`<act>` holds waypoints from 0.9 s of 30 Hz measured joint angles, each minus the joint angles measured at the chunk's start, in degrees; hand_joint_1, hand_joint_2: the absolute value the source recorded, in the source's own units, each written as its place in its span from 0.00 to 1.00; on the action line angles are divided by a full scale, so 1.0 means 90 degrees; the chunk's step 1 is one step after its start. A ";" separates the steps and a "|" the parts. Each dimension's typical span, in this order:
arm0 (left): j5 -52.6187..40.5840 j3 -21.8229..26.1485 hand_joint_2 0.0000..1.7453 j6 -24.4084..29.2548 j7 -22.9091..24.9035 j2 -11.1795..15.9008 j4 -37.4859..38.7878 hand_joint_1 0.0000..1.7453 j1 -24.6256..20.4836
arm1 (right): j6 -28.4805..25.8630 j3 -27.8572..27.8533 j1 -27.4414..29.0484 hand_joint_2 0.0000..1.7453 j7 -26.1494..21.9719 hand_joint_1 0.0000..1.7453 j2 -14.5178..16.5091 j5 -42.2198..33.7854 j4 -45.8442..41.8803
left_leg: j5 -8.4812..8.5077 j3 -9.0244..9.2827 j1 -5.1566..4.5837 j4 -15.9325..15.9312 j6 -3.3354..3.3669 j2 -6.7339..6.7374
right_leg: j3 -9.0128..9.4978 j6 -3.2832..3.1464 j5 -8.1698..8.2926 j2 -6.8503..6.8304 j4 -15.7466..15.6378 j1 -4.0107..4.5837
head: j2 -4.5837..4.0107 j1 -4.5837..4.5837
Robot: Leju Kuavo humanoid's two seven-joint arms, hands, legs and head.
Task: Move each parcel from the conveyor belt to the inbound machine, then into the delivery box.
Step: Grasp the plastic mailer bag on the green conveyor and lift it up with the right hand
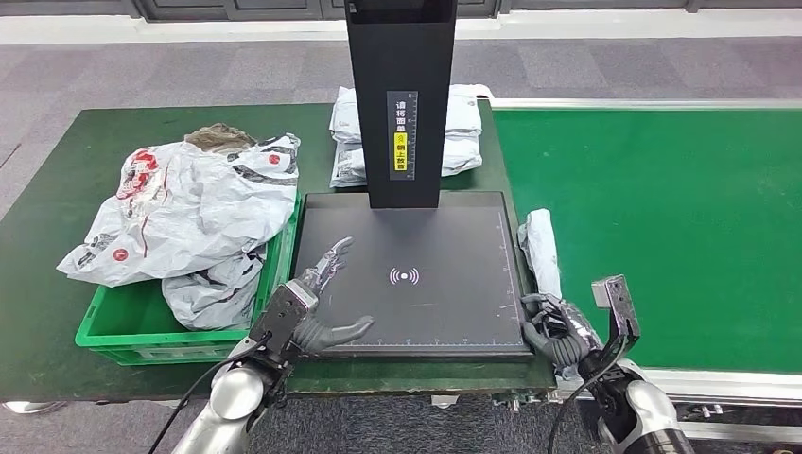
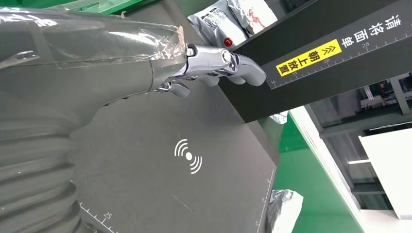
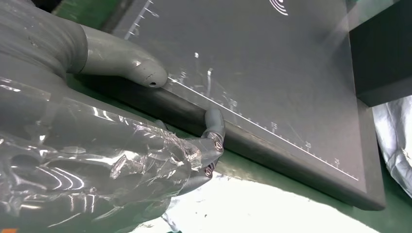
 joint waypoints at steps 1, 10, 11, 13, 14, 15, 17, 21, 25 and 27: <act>0.0000 0.0002 1.00 0.0002 0.0000 0.0000 -0.0010 0.00 0.0010 | -0.0001 0.0000 0.0040 1.00 -0.0003 1.00 0.0000 -0.0013 -0.0034 | -0.0001 0.0002 0.0003 -0.0001 -0.0001 0.0001 | 0.0000 -0.0002 -0.0001 0.0001 0.0000 0.0002 | 0.0000 0.0000; 0.0000 0.0025 1.00 0.0004 0.0000 0.0000 -0.0058 0.00 0.0043 | 0.0001 0.0000 0.0200 1.00 -0.0002 1.00 0.0000 -0.0058 -0.0208 | -0.0001 0.0012 0.0016 -0.0008 -0.0015 0.0011 | 0.0000 -0.0016 -0.0007 0.0012 0.0002 0.0014 | 0.0000 0.0000; 0.0000 0.0034 1.00 0.0004 0.0000 0.0000 -0.0062 0.00 0.0051 | -0.0003 0.0000 0.0223 1.00 -0.0004 1.00 0.0000 -0.0073 -0.0233 | -0.0002 0.0013 0.0016 -0.0008 -0.0017 0.0012 | 0.0000 -0.0016 -0.0007 0.0014 0.0002 0.0014 | 0.0000 -0.0001; -0.0001 0.0059 1.00 0.0007 0.0000 -0.0001 -0.0088 0.00 0.0085 | -0.0020 0.0000 0.0304 1.00 -0.0013 1.00 -0.0002 -0.0119 -0.0322 | -0.0004 0.0015 0.0017 -0.0009 -0.0020 0.0014 | 0.0000 -0.0018 -0.0008 0.0017 0.0002 0.0015 | 0.0000 0.0000; -0.0002 0.0078 1.00 0.0010 0.0000 -0.0002 -0.0103 0.00 0.0106 | -0.0035 -0.0001 0.0363 1.00 -0.0024 1.00 -0.0004 -0.0146 -0.0392 | -0.0005 0.0015 0.0017 -0.0009 -0.0022 0.0015 | 0.0000 -0.0019 -0.0009 0.0018 0.0002 0.0015 | 0.0000 0.0000; -0.0003 0.0101 1.00 0.0015 0.0001 -0.0002 -0.0121 0.00 0.0128 | -0.0050 -0.0002 0.0432 1.00 -0.0042 1.00 -0.0007 -0.0172 -0.0468 | -0.0006 0.0016 0.0018 -0.0009 -0.0023 0.0015 | 0.0000 -0.0020 -0.0010 0.0019 0.0002 0.0016 | 0.0000 0.0001; -0.0007 0.0146 1.00 0.0023 0.0001 -0.0002 -0.0153 0.00 0.0171 | -0.0089 -0.0019 0.0588 1.00 -0.0089 1.00 -0.0013 -0.0236 -0.0655 | -0.0009 0.0017 0.0018 -0.0011 -0.0027 0.0016 | -0.0001 -0.0024 -0.0013 0.0021 0.0002 0.0015 | 0.0000 0.0001; -0.0018 0.0226 1.00 0.0044 0.0004 -0.0005 -0.0214 0.00 0.0272 | -0.0148 -0.0076 0.0927 1.00 -0.0128 1.00 -0.0015 -0.0336 -0.1191 | -0.0015 0.0020 0.0019 -0.0015 -0.0033 0.0015 | 0.0000 -0.0030 -0.0019 0.0020 0.0002 0.0016 | 0.0000 -0.0001; -0.0037 0.0326 1.00 0.0066 0.0012 -0.0032 -0.0278 0.00 0.0363 | -0.0178 -0.0098 0.1216 1.00 -0.0099 1.00 0.0022 -0.0364 -0.1679 | -0.0015 0.0018 0.0019 -0.0017 -0.0035 0.0002 | 0.0001 -0.0030 -0.0026 0.0004 0.0002 0.0016 | 0.0000 -0.0001; -0.0050 0.0370 1.00 0.0072 0.0015 -0.0059 -0.0304 0.00 0.0400 | -0.0199 -0.0108 0.1312 1.00 -0.0106 1.00 0.0049 -0.0382 -0.1826 | -0.0015 0.0017 0.0018 -0.0017 -0.0035 -0.0005 | 0.0004 -0.0029 -0.0028 -0.0004 0.0002 0.0016 | 0.0000 -0.0001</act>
